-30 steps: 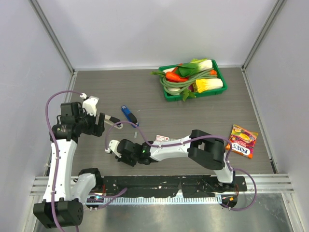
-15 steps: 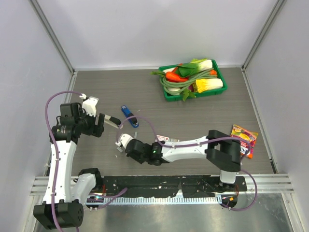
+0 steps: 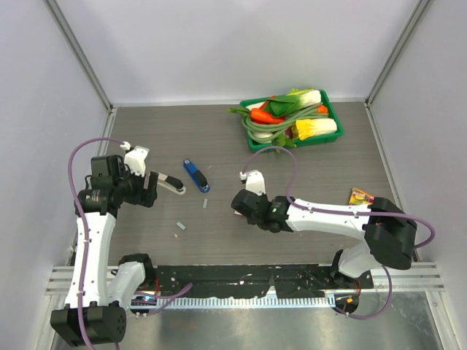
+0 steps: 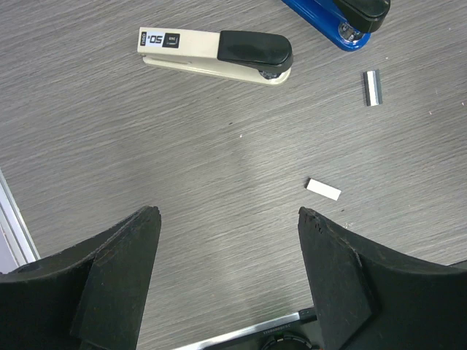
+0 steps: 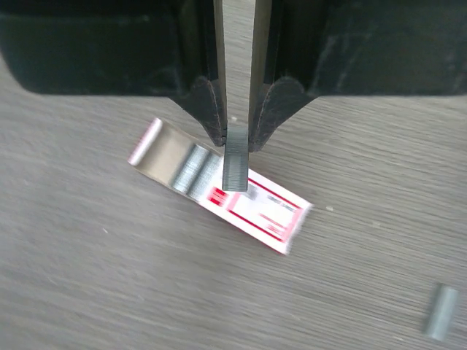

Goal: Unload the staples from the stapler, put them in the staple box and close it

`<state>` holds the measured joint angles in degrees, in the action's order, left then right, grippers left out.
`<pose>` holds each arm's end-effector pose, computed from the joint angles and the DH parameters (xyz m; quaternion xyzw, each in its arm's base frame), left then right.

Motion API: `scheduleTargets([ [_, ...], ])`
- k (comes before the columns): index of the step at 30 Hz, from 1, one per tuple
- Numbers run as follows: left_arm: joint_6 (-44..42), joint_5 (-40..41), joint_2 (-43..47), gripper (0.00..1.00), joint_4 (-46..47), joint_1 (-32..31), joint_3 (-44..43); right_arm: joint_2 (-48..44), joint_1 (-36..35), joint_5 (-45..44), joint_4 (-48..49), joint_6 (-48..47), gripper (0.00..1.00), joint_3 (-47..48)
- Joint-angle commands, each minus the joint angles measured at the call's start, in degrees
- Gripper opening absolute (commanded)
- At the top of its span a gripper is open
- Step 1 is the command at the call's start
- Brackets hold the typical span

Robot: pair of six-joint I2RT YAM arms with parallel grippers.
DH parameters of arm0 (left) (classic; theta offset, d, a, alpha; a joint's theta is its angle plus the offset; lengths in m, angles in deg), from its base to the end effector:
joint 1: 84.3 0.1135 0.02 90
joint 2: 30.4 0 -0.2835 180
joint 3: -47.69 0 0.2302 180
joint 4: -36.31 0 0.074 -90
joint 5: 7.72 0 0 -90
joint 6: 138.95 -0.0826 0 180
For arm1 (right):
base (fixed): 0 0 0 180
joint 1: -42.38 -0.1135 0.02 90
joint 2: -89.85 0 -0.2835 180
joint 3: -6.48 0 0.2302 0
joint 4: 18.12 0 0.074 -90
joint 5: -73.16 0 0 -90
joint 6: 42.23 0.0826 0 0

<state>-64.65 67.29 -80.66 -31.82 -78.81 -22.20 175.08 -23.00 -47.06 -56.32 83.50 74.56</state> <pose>0.1588 -0.0062 0.2937 0.1285 0.9194 -0.0553 0.3677 0.1624 0.2545 0.2085 -0.1608 0.9108 0.0639 0.3748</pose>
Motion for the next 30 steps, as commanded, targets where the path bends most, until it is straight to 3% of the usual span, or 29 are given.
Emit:
scheduleTargets([
  [1, -0.64, -0.49, 0.51, 0.80, 0.72, 0.39, -2.17, -4.46, 0.70, -3.09, -6.26, 9.53, 0.01, -1.46],
  [18, -0.38, -1.89, 1.92, 0.80, 0.37, 0.39, -1.73, -6.74, 6.23, 2.26, -9.25, 11.30, 0.01, -6.12],
  [30, 0.06, -2.51, 1.92, 0.80, 0.72, 0.39, -1.55, -2.44, 8.08, 5.96, -7.23, 8.57, 0.01, -4.46],
])
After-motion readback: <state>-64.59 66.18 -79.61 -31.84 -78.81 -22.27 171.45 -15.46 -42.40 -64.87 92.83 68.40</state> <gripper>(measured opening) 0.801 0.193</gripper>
